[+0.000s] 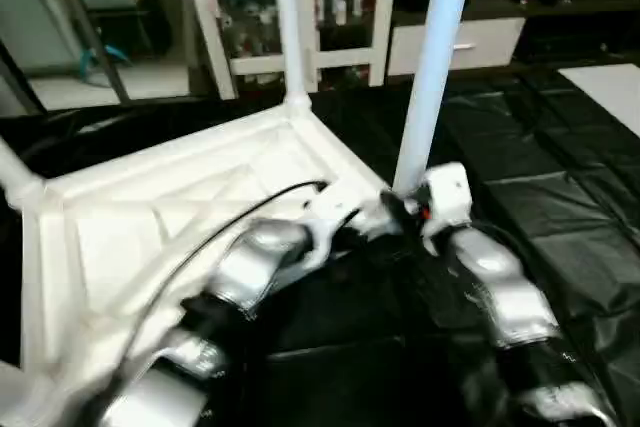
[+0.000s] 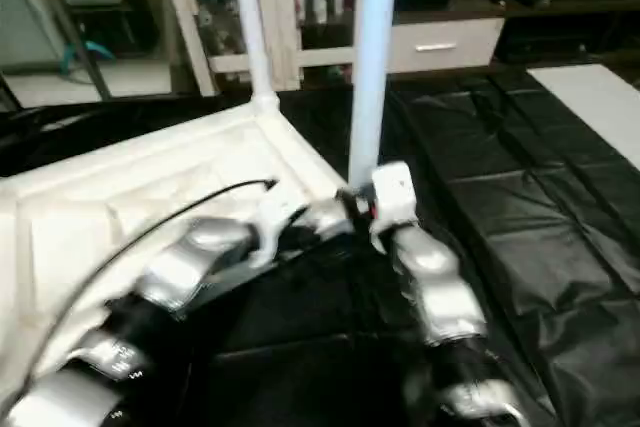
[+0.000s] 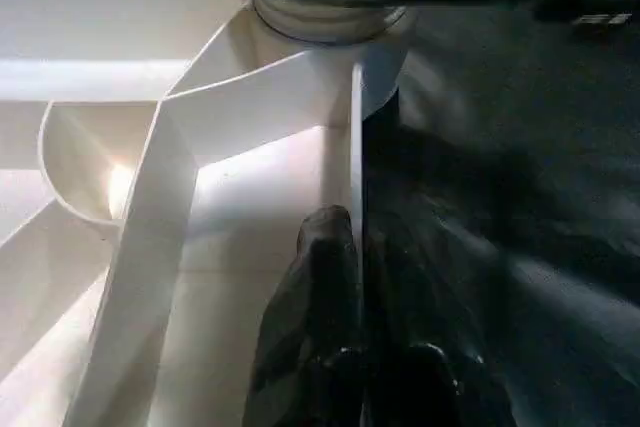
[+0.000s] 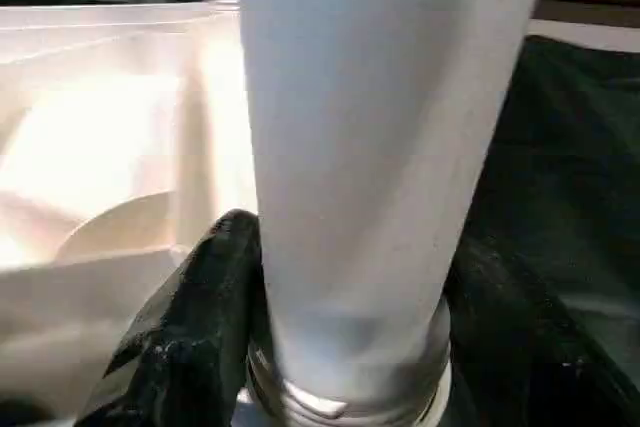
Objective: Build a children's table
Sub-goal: Rotate leg to tighten
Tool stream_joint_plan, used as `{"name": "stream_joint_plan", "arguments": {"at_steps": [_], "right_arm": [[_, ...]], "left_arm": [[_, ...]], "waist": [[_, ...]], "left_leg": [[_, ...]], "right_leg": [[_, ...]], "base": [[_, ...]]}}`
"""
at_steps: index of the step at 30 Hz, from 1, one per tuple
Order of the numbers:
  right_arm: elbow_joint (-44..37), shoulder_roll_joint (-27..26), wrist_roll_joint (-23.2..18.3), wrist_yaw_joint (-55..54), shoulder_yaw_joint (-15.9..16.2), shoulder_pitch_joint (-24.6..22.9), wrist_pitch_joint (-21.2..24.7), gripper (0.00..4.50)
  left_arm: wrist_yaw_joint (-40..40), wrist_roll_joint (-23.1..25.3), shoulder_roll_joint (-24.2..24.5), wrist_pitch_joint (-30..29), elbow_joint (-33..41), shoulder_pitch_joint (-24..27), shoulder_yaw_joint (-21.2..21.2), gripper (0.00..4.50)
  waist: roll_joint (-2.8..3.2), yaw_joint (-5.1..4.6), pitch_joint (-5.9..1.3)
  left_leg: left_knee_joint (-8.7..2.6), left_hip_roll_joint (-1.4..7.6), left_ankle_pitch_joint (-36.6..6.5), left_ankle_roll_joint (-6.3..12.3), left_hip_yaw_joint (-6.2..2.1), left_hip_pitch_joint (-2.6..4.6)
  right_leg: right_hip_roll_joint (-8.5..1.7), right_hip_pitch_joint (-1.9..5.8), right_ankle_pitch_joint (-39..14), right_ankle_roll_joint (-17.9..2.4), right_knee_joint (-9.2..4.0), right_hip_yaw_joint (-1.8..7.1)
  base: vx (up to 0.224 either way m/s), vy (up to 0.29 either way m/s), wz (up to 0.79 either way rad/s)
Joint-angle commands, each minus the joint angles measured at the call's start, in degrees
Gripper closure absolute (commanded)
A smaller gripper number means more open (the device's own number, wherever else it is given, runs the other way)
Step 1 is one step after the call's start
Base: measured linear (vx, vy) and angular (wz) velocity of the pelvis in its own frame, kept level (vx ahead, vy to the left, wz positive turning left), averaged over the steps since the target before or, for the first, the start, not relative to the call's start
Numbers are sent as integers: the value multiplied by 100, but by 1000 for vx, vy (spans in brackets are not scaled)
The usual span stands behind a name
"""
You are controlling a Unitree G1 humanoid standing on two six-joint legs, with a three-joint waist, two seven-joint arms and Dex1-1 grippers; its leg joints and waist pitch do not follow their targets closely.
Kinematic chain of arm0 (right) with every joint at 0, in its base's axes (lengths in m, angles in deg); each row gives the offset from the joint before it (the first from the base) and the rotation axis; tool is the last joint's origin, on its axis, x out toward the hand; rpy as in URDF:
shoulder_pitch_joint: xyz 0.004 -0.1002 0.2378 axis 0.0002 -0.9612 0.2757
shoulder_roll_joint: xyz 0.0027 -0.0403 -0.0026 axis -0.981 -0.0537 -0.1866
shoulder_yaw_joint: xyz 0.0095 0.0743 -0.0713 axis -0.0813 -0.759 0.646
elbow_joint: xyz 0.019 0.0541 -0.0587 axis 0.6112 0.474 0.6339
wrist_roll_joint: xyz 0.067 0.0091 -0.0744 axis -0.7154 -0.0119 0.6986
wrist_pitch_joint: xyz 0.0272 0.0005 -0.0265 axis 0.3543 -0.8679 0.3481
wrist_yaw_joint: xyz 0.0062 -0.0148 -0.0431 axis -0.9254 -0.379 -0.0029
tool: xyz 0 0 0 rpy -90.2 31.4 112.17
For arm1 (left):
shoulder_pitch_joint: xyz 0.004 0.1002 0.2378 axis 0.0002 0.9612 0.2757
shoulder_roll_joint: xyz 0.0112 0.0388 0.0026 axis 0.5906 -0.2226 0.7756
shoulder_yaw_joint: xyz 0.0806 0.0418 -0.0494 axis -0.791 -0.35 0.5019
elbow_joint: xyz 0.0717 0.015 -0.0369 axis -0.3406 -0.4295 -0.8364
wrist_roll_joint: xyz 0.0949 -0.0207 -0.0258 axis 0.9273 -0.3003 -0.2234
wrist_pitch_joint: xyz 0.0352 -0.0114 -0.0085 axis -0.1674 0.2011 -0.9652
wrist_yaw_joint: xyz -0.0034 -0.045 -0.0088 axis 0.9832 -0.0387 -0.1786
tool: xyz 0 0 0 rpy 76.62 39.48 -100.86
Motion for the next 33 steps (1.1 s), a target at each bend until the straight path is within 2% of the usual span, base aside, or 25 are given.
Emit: {"name": "stream_joint_plan", "arguments": {"at_steps": [1,3,5,6,7,8,10,11,13,14,15,16,17,18,20,21,22,23,24,26,27,31,33], "right_arm": [[308,-17,235,-418,-95,-80,175,206],[428,-95,335,-606,-95,-2,85,209],[434,-164,285,-705,-175,27,-12,225],[434,-164,285,-705,-175,27,-12,226],[330,-183,262,-661,-157,24,-125,226],[271,-180,275,-653,-138,13,-154,226],[45,-151,221,-456,-95,-92,-200,226],[-86,-103,232,-387,-72,-175,-249,198],[-369,-35,122,-138,-76,-329,-156,171],[-369,-35,122,-138,-76,-329,-156,171],[-511,4,68,-63,-93,-396,-91,165],[-836,235,-7,245,-46,-538,71,165],[-1002,364,-168,533,-53,-604,184,145],[-1118,457,-311,767,-66,-652,268,132],[-1418,761,-615,1416,-11,-757,484,124],[-1637,1029,-828,1926,55,-838,611,115],[-1823,1288,-1006,2401,112,-909,699,115],[-1910,1437,-1097,2664,145,-946,734,115],[-2048,1732,-1263,3188,217,-1023,775,115],[-2155,2143,-1380,3840,320,-1121,768,115],[-2204,2327,-1407,4103,363,-1167,761,115],[-2304,3107,-1403,5188,543,-1350,706,115],[-2286,3209,-1382,5293,579,-1354,695,115]], "left_arm": [[-339,23,-27,212,-220,-15,193,450],[-226,26,-77,326,-279,-33,165,450],[-169,55,-54,318,-276,-40,135,450],[-169,55,-54,318,-276,-40,135,450],[-63,66,15,361,-263,-24,90,450],[-27,71,44,389,-268,-20,69,450],[34,67,98,440,-287,-1,39,450],[94,73,142,480,-264,29,8,450],[287,63,234,519,-132,127,-59,450],[287,63,234,519,-132,127,-59,450],[417,46,284,518,-22,190,-91,450],[787,2,485,451,320,371,-201,450],[949,-9,609,386,494,467,-259,450],[1048,-13,696,333,614,535,-302,450],[1368,-35,919,426,811,652,-407,450],[1580,-80,1061,376,968,729,-463,450],[1818,-117,1210,410,1115,799,-536,450],[1975,-154,1291,438,1204,838,-579,450],[2239,-242,1437,356,1390,915,-644,450],[2575,-349,1611,301,1603,993,-726,450],[2716,-386,1688,314,1692,1024,-763,450],[3017,-425,1895,152,2002,1072,-890,450],[3011,-429,1898,129,2046,1074,-894,450]], "waist": [[-71,13,-268],[-82,12,-287],[-82,17,-282],[-83,17,-279],[-22,15,-267],[-44,-1,-260],[-48,1,-258],[-20,1,-260],[-1,12,-266],[-29,16,-275],[-16,30,-278],[-6,42,-282],[-21,46,-292],[-7,50,-293],[-6,58,-299],[-95,56,-294],[-33,84,-298],[-24,90,-301],[-48,104,-297],[-30,102,-291],[-36,113,-297],[-75,145,-277],[-79,139,-272]], "left_leg": [[-554,450,-1540,-132,-283,148],[-549,449,-1361,-45,-283,117],[-546,456,-1327,22,-276,119],[-549,454,-1350,45,-274,114],[-561,459,-1465,26,-280,124],[-570,461,-1553,1,-276,128],[-577,463,-1668,-34,-279,136],[-579,461,-1650,-38,-286,130],[-576,467,-1570,-26,-275,141],[-572,471,-1404,49,-280,109],[-561,472,-1264,132,-274,103],[-557,482,-1173,219,-285,79],[-544,486,-1103,274,-279,74],[-531,494,-1015,372,-276,81],[-523,505,-934,440,-274,88],[-509,511,-872,510,-260,78],[-508,525,-798,538,-273,75],[-501,524,-792,552,-271,88],[-492,533,-786,583,-267,85],[-492,539,-736,617,-261,90],[-484,539,-751,613,-254,116],[-489,556,-784,607,-251,117],[-483,548,-753,620,-249,103]], "right_leg": [[-377,88,-1229,-1047,-501,215],[-373,117,-915,-1064,-468,204],[-382,118,-827,-1090,-472,207],[-382,124,-857,-1097,-472,205],[-384,111,-996,-1073,-487,204],[-374,107,-1085,-1057,-503,201],[-375,104,-1247,-998,-516,212],[-381,108,-1235,-990,-512,214],[-372,104,-1066,-983,-516,216],[-376,143,-838,-1009,-488,212],[-384,148,-677,-1047,-480,211],[-397,181,-575,-1073,-461,203],[-397,185,-494,-1081,-447,204],[-393,174,-359,-1138,-430,200],[-385,178,-295,-1212,-414,192],[-380,189,-216,-1242,-412,197],[-398,192,-176,-1281,-381,197],[-387,184,-165,-1285,-379,189],[-399,204,-116,-1318,-365,194],[-388,177,-22,-1371,-355,192],[-381,173,-20,-1416,-361,183],[-398,192,-74,-1490,-364,187],[-414,194,-91,-1532,-360,192]], "base": [[0,0,0],[0,0,0],[0,0,0],[0,0,0],[0,0,0],[0,0,0],[0,0,0],[0,0,0],[0,0,0],[0,0,0],[0,0,0],[0,0,0],[0,0,0],[0,0,0],[0,0,0],[0,0,0],[0,0,0],[0,0,0],[0,0,0],[0,0,0],[0,0,0],[0,0,0],[0,0,0]]}}
